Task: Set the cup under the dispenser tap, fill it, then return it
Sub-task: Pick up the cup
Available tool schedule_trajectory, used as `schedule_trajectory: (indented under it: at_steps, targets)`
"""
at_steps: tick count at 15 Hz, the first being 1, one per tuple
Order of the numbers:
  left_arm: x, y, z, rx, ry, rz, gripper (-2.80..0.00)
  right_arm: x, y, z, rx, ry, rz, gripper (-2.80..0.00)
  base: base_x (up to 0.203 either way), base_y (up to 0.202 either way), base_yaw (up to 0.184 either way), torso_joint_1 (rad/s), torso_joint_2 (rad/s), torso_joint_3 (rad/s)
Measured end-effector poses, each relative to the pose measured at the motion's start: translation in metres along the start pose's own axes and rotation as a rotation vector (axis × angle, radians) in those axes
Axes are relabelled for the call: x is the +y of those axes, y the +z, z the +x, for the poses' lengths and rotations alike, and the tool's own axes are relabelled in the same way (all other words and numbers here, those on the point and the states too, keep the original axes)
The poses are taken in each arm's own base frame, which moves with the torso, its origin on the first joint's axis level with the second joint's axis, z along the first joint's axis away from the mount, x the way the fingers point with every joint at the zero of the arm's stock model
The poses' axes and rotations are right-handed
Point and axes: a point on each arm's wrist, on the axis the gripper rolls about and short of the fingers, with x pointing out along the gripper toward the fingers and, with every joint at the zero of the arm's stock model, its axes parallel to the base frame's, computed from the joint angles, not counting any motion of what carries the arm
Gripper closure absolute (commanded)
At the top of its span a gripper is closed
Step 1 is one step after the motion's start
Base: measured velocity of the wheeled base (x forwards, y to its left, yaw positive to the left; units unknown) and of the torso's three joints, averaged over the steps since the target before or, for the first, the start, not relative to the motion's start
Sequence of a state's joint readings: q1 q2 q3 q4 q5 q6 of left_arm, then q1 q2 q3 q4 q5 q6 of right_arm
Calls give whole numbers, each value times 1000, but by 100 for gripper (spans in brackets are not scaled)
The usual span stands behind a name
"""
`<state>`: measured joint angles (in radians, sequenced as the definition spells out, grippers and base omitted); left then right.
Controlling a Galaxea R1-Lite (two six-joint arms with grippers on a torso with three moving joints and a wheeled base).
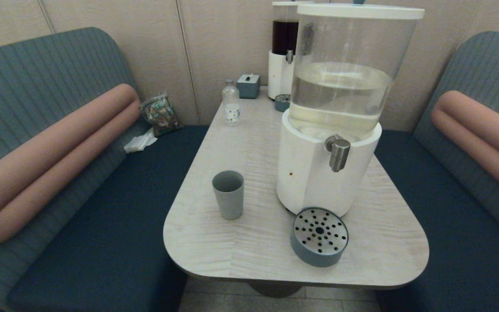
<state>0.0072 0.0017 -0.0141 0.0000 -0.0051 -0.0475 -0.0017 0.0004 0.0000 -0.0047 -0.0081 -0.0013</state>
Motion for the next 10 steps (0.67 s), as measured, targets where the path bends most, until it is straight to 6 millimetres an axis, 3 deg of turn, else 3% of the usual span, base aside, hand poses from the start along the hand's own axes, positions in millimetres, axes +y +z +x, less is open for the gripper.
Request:
schedule_trajectory:
  at_steps: [3, 6, 7, 10]
  targets:
    - [-2, 44, -11, -130, -21, -61, 0, 0, 0, 0, 0, 0, 0, 0, 0, 0, 0, 0, 0, 0]
    - [-6, 114, -9, -235, -40, -130, 0, 0, 0, 0, 1, 0, 0, 0, 0, 0, 0, 0, 0, 0]
    - [-7, 138, 0, -258, -44, -141, -280, 0, 0, 0, 0, 0, 0, 0, 0, 0, 0, 0, 0, 0]
    - [-9, 184, 42, -250, -67, -142, -280, 0, 0, 0, 0, 0, 0, 0, 0, 0, 0, 0, 0, 0]
